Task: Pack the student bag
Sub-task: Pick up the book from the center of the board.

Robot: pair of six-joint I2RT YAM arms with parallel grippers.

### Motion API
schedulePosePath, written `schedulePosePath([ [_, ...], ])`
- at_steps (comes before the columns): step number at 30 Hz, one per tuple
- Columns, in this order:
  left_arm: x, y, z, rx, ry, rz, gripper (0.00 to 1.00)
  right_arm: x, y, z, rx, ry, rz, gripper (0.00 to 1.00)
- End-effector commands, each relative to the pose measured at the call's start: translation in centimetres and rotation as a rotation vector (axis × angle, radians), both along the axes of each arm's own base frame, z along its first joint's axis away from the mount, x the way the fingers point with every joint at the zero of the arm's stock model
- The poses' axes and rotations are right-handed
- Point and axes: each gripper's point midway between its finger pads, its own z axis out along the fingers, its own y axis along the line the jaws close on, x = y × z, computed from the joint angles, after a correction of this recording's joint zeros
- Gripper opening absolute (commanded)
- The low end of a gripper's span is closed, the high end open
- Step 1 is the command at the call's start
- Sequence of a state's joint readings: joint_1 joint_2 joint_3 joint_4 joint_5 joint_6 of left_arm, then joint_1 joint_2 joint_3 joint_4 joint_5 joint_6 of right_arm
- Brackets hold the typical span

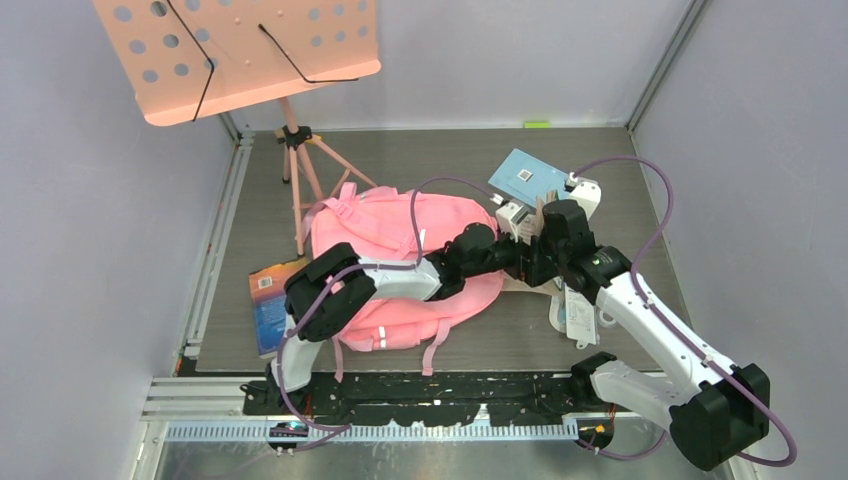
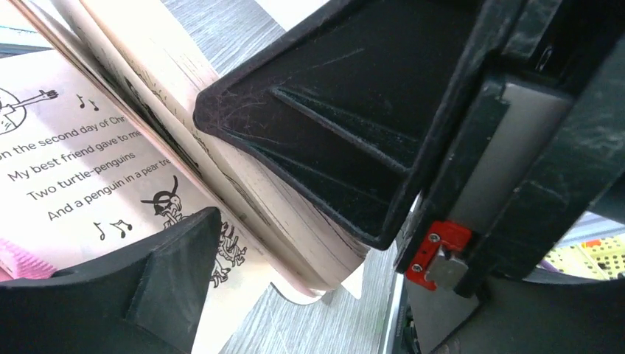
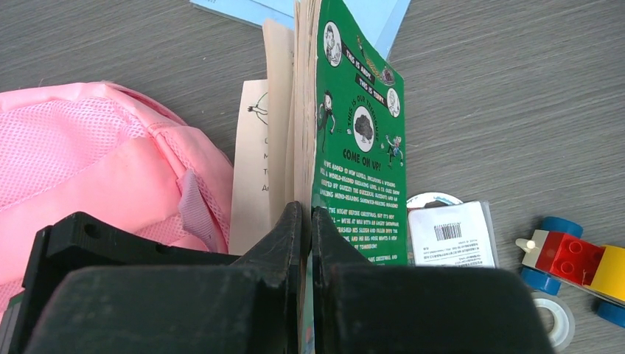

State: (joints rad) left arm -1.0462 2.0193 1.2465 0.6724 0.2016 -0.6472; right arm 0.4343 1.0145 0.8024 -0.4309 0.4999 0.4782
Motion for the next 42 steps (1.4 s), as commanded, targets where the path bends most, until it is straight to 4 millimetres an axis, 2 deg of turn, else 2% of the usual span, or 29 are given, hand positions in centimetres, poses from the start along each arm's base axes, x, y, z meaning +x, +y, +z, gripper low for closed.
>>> schedulePosePath([
  [1,1.6,-0.7,2.4,-0.066,-0.028,0.075,0.84,1.2,0.2,2.9,0.052,-0.121,-0.02,0.01],
  [6,2.4,0.1,1.0,0.003,0.005,0.165,0.51,1.1,0.0,3.2,0.042,-0.121,-0.021,0.01],
  [10,2.9,1.1,0.6,0.061,0.019,0.258,0.33,1.1,0.1,3.5,0.043,-0.119,-0.018,0.0],
  [13,3.3,2.0,0.2,0.102,0.044,0.329,0.21,1.0,0.1,3.6,0.047,-0.114,-0.017,0.07],
  [15,3.4,2.5,-0.3,0.115,0.07,0.361,0.14,1.0,0.0,3.7,0.047,-0.115,-0.019,0.14],
  [17,3.5,3.0,-0.6,0.115,0.092,0.386,0.03,0.8,-0.2,4.0,0.042,-0.116,-0.03,0.28],
  [18,3.6,3.1,-0.6,0.113,0.092,0.392,0.0,0.7,-0.5,4.2,0.037,-0.12,-0.041,0.4],
  [19,3.5,3.1,-0.5,0.11,0.087,0.389,0.0,0.6,-0.7,4.4,0.032,-0.121,-0.047,0.47],
  [20,3.5,3.0,-0.3,0.106,0.075,0.378,0.0,0.5,-1.0,4.9,0.027,-0.13,-0.059,0.6],
  [22,3.4,2.8,0.5,0.096,0.044,0.356,0.0,0.3,-1.3,5.9,0.018,-0.141,-0.068,0.76],
  [24,3.3,2.5,2.0,0.074,0.012,0.332,0.0,0.2,-1.5,7.2,0.009,-0.15,-0.067,0.85],
  [26,3.2,2.0,4.2,0.037,-0.017,0.296,0.0,0.0,-2.0,8.8,-0.007,-0.152,-0.08,0.89],
  [29,3.1,1.3,8.4,-0.029,-0.067,0.249,0.0,-0.5,-2.8,12.3,-0.017,-0.19,-0.104,0.91],
  [32,3.0,1.5,13.1,-0.083,-0.126,0.236,0.0,-1.2,-3.3,15.6,-0.005,-0.251,-0.102,0.91],
  [36,2.8,3.5,18.1,-0.121,-0.213,0.267,0.0,-2.3,-3.9,19.8,0.015,-0.32,-0.097,0.92],
  [39,2.5,5.3,20.9,-0.111,-0.258,0.286,0.0,-2.8,-3.8,21.1,0.026,-0.334,-0.081,0.92],
  [42,2.2,7.7,22.3,-0.079,-0.277,0.329,0.0,-3.2,-3.3,22.2,0.072,-0.359,-0.056,0.93],
])
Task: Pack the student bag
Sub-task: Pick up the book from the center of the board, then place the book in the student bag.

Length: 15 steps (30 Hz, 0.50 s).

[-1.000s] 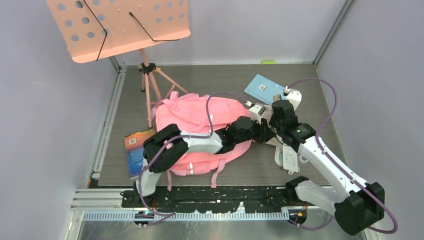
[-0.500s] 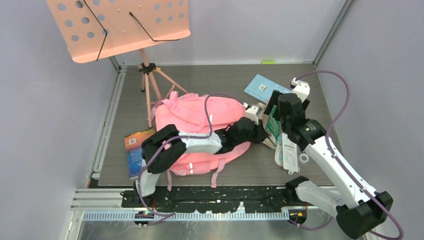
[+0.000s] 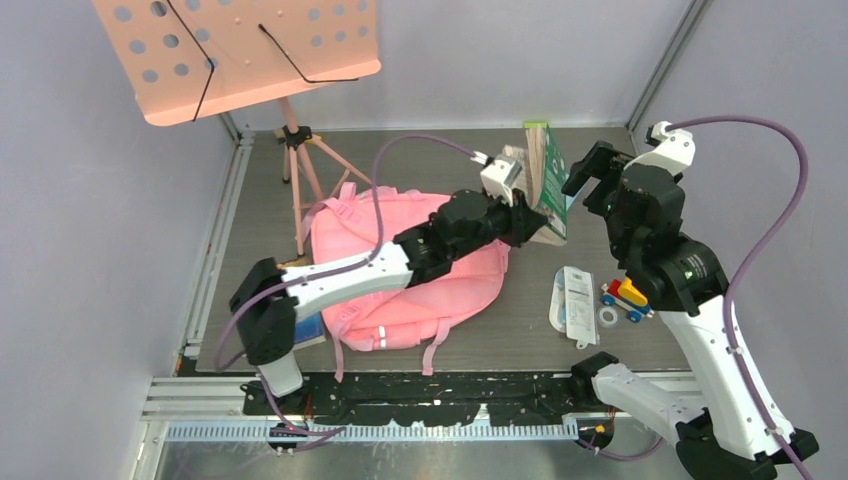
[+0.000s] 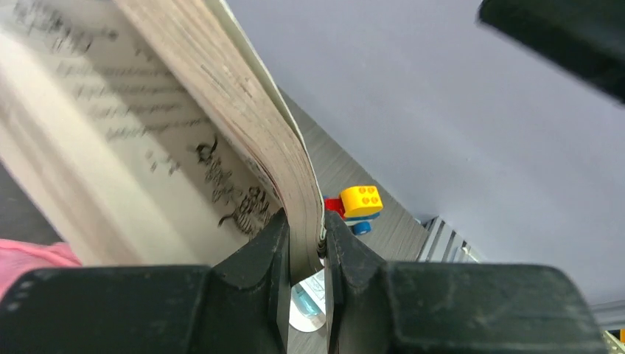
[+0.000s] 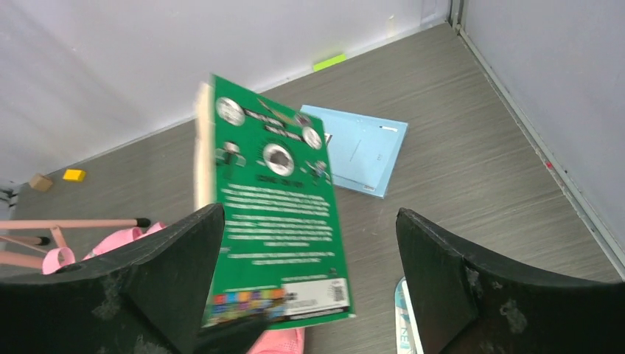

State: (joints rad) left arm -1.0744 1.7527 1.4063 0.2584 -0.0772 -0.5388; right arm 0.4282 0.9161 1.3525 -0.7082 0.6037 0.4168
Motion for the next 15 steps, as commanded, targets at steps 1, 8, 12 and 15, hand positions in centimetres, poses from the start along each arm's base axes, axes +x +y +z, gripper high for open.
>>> schedulePosePath([
  [1,0.2,4.8,10.3,-0.104,-0.169,0.097,0.0,-1.0,0.1,1.4,0.031,-0.026,0.028,0.93],
  [8,-0.9,12.5,8.9,-0.08,-0.09,0.233,0.0,-0.7,4.1,0.9,0.197,-0.074,0.194,0.97],
  [12,-1.8,15.4,4.9,-0.09,0.039,0.284,0.0,0.3,7.6,-1.7,0.253,-0.037,0.335,0.99],
  [15,-2.1,17.4,1.1,-0.063,0.131,0.344,0.0,1.1,8.9,-4.2,0.277,0.034,0.359,0.99],
])
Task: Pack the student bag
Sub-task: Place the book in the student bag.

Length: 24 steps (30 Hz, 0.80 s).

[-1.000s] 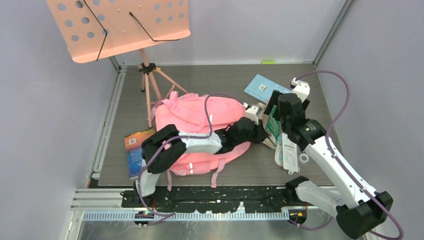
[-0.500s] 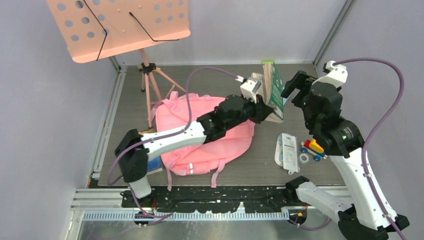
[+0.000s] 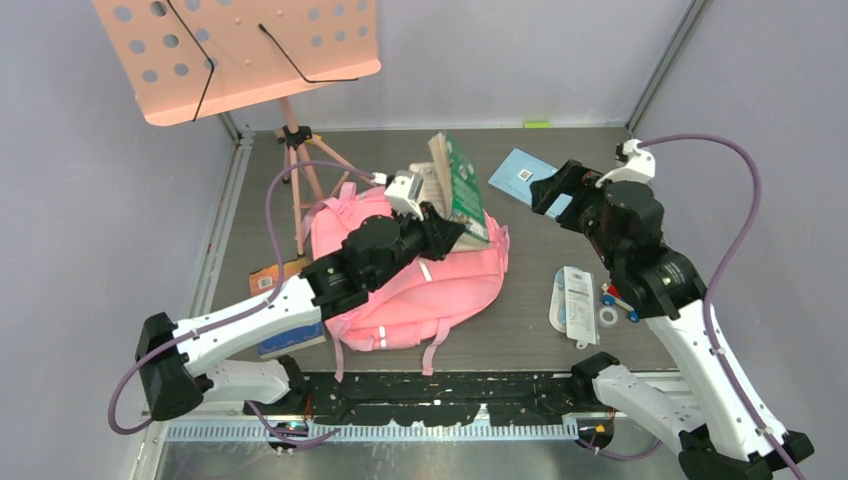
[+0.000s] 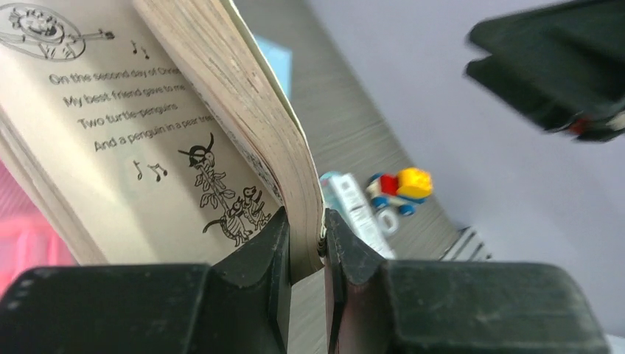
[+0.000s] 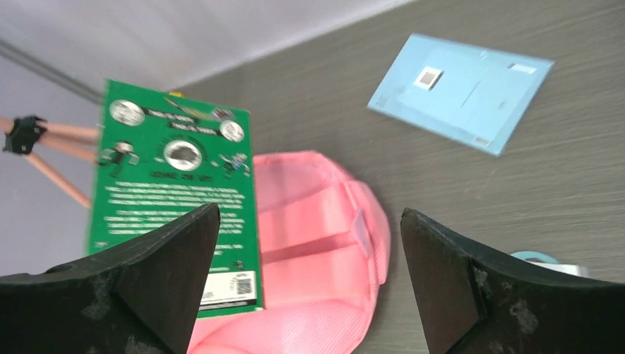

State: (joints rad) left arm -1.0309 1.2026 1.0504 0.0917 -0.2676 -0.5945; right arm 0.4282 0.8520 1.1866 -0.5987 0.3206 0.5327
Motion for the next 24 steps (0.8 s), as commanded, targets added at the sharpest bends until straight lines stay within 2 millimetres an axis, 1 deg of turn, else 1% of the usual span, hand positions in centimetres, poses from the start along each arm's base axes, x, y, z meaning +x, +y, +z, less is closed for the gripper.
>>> schedulePosePath([
  [1,0.2,3.0,-4.4,-0.028,0.144,0.116,0.0,1.7,3.7,-2.3,0.089,0.05,0.117,0.99],
  [2,0.1,3.5,-5.4,-0.034,0.171,0.125,0.0,1.7,4.2,-2.9,0.107,0.069,0.13,0.99],
  [4,-0.3,4.6,-7.4,-0.041,0.221,0.145,0.0,2.1,5.7,-5.4,0.143,0.117,0.175,0.99],
  [5,-0.5,5.1,-8.5,-0.04,0.246,0.156,0.0,2.3,6.3,-6.1,0.168,0.139,0.189,1.0],
  [8,-1.1,6.8,-10.8,-0.034,0.304,0.185,0.0,2.1,8.7,-9.1,0.237,0.201,0.28,0.99],
  [9,-1.2,7.3,-11.2,-0.036,0.312,0.19,0.0,2.1,9.2,-10.0,0.26,0.227,0.291,0.99],
  [10,-1.6,7.9,-12.2,-0.007,0.333,0.194,0.0,2.1,10.1,-11.2,0.276,0.257,0.327,0.99],
  [11,-1.9,8.7,-13.1,0.023,0.354,0.201,0.03,2.0,10.6,-11.8,0.292,0.28,0.34,0.98],
  [12,-2.1,9.5,-13.7,0.051,0.375,0.21,0.09,1.8,11.4,-12.9,0.298,0.315,0.371,0.98],
  [13,-2.5,10.4,-14.3,0.083,0.397,0.217,0.2,1.5,12.1,-13.3,0.296,0.332,0.396,0.97],
  [14,-3.1,11.3,-15.2,0.128,0.427,0.216,0.33,1.3,12.7,-14.1,0.287,0.36,0.417,0.96],
  [16,-3.8,13.0,-15.8,0.188,0.45,0.217,0.54,0.7,14.1,-14.8,0.277,0.386,0.458,0.96],
  [17,-4.1,13.8,-16.0,0.222,0.455,0.215,0.63,0.5,14.3,-15.1,0.278,0.391,0.465,0.96],
  [19,-4.5,15.4,-16.3,0.299,0.462,0.218,0.79,0.7,15.1,-15.3,0.289,0.386,0.478,0.94],
  [20,-4.5,16.4,-16.4,0.34,0.472,0.234,0.87,0.8,15.4,-15.7,0.29,0.397,0.482,0.94],
  [21,-4.6,17.2,-16.5,0.375,0.482,0.245,0.93,1.0,15.8,-15.5,0.296,0.391,0.489,0.92],
  [22,-4.6,17.8,-16.6,0.406,0.486,0.252,0.98,1.1,16.1,-15.9,0.294,0.405,0.492,0.92],
  [24,-4.0,18.3,-16.4,0.413,0.488,0.257,1.0,1.5,16.7,-16.3,0.29,0.412,0.498,0.9],
])
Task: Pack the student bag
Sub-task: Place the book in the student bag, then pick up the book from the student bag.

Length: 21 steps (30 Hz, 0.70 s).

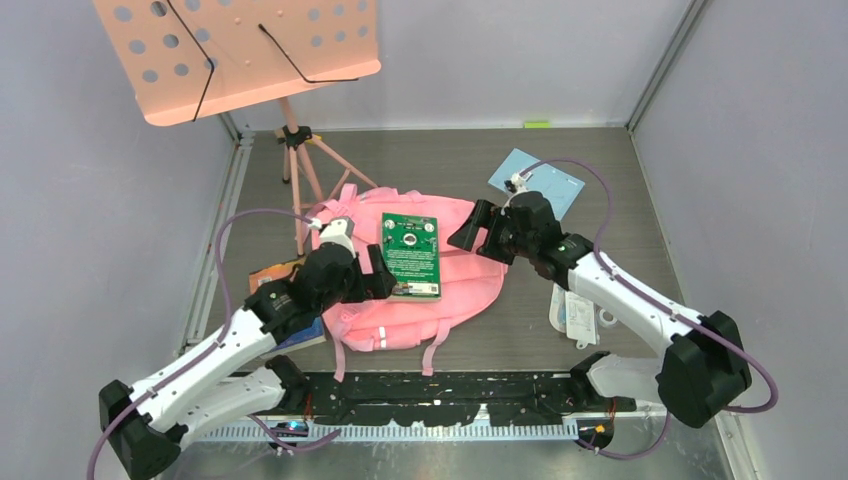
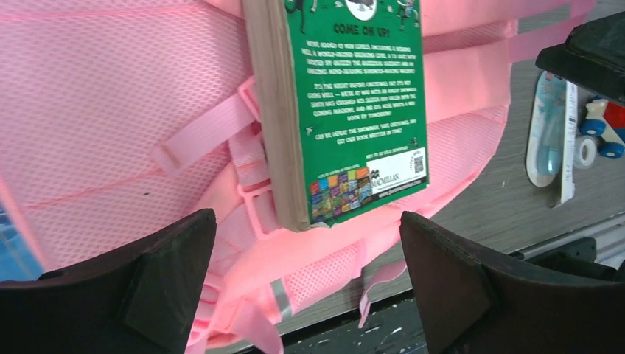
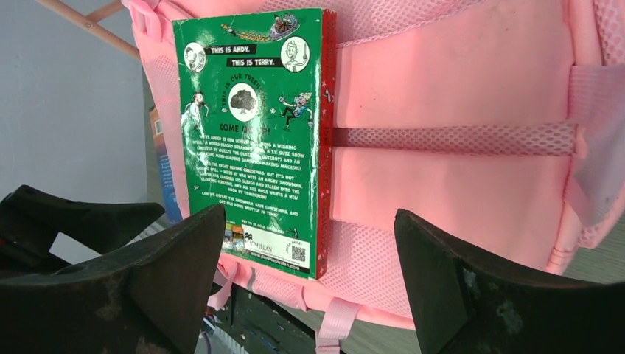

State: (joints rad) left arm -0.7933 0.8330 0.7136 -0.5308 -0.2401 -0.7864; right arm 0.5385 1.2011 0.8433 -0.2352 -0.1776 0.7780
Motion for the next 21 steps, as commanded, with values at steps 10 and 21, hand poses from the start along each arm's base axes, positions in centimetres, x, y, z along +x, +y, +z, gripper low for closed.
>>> schedulePosePath([
  [10,5.9,-0.9,1.8,-0.097,-0.012,-0.06,0.85,3.7,5.1,-1.1,0.066,0.004,0.101,0.78],
  [21,10.7,-0.7,-2.1,-0.025,0.074,-0.021,0.73,4.2,6.9,-3.7,0.096,0.051,0.157,0.76],
])
